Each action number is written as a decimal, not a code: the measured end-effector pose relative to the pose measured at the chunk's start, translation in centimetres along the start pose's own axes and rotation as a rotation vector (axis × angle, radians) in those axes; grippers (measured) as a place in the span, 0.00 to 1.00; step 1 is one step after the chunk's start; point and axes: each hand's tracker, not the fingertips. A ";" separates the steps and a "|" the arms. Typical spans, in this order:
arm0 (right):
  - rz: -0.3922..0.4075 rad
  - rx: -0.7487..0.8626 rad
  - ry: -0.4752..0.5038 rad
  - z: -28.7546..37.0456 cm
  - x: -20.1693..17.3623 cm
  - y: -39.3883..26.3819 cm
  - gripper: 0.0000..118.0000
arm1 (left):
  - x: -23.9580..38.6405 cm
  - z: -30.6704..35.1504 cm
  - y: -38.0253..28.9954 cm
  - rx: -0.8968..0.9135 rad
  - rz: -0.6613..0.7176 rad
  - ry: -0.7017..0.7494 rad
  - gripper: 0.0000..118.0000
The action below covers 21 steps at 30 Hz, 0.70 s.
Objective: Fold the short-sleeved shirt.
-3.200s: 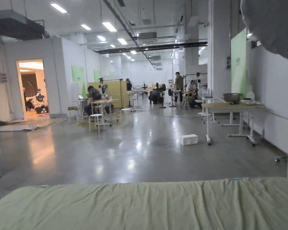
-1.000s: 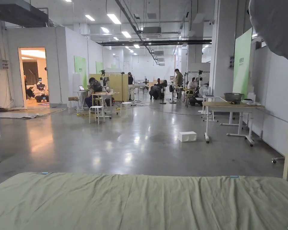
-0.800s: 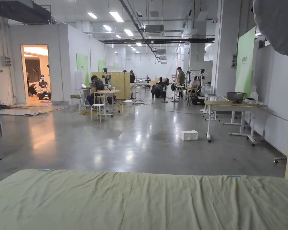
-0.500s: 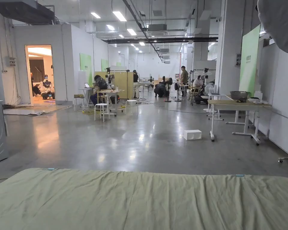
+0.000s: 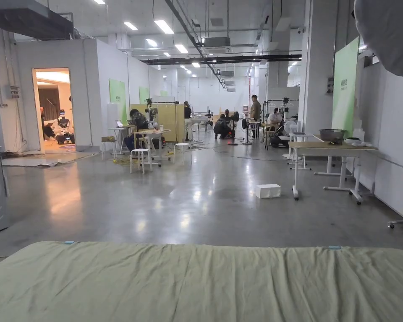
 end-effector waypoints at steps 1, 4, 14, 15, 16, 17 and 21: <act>-0.003 -0.001 0.002 0.0 0.0 0.0 1.00 | 0.0 0.0 -0.1 -0.003 0.002 -0.001 1.00; 0.000 -0.001 0.001 0.0 0.0 0.0 1.00 | 0.0 0.0 -0.1 -0.009 0.002 0.005 1.00; -0.029 -0.022 -0.046 -0.2 0.5 -0.3 1.00 | -0.1 -0.2 -0.1 -0.026 0.018 0.012 1.00; -0.036 -0.027 -0.050 -0.3 0.6 -0.4 1.00 | -0.1 -0.2 -0.1 -0.026 0.018 0.012 1.00; -0.046 -0.033 -0.054 -0.3 0.7 -0.4 1.00 | -0.1 -0.2 -0.1 -0.027 0.018 0.012 1.00; -0.053 -0.043 -0.060 -0.3 0.8 -0.5 1.00 | -0.1 -0.2 -0.1 -0.028 0.018 0.012 1.00; -0.007 -0.031 -0.089 -0.3 0.5 -0.4 1.00 | -0.1 -0.3 -0.1 -0.033 0.025 0.012 1.00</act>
